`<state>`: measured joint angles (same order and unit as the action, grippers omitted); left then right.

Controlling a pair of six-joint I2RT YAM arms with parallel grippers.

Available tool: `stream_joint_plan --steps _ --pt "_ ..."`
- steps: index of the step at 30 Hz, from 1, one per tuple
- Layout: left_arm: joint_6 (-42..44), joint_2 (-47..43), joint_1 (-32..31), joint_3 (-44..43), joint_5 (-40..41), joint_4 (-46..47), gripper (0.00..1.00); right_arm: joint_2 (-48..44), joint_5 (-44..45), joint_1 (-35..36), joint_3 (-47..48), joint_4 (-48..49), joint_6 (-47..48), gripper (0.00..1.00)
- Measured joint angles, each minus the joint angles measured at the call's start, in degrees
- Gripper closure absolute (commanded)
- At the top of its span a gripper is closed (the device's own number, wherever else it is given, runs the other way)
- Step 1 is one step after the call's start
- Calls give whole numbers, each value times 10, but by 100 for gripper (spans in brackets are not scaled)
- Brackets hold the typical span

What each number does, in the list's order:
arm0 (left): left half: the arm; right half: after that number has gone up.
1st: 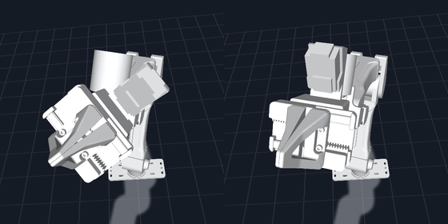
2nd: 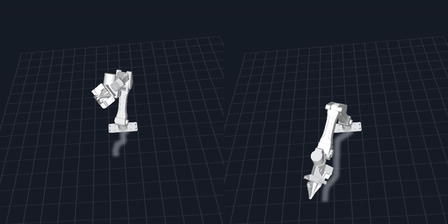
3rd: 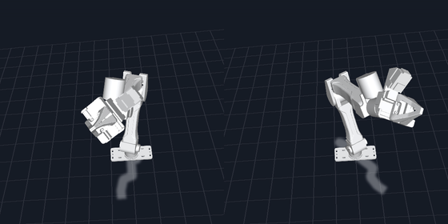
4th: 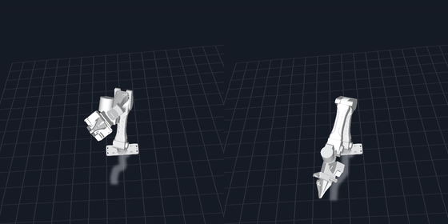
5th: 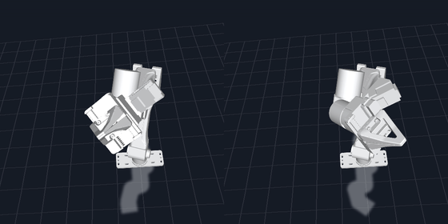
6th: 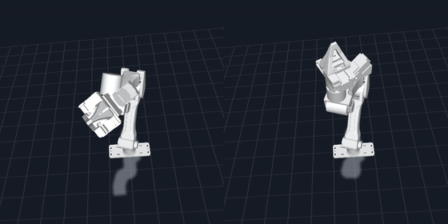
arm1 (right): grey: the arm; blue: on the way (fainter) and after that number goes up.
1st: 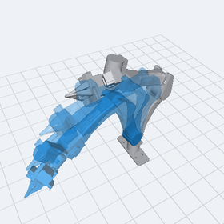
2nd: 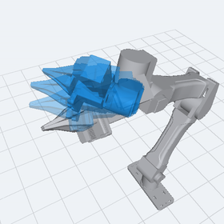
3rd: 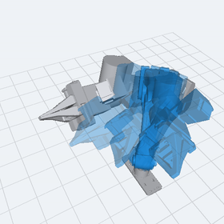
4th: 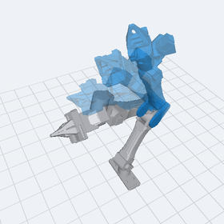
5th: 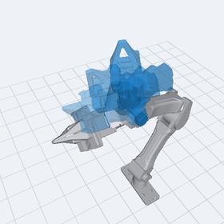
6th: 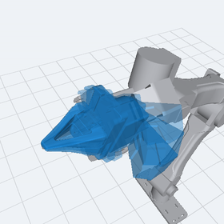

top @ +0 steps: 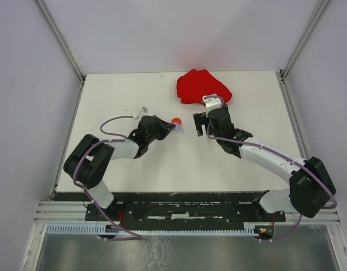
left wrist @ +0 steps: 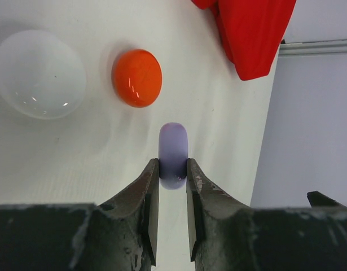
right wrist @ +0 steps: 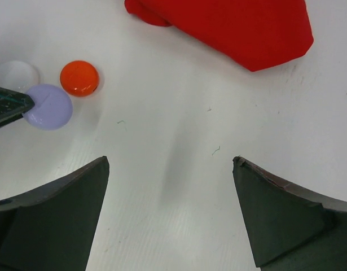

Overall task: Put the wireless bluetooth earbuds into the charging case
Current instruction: Place the charging case at the center of the board.

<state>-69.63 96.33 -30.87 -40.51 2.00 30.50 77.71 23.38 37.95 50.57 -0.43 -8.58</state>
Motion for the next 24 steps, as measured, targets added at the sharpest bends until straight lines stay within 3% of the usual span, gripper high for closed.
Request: stream_joint_plan --steps 15,24 --pt "47 16 -4 1 20 -41 97 10 -15 -6 7 -27 -9 1" --pt "50 16 -5 1 21 -54 75 10 -19 -10 7 -32 -16 1"
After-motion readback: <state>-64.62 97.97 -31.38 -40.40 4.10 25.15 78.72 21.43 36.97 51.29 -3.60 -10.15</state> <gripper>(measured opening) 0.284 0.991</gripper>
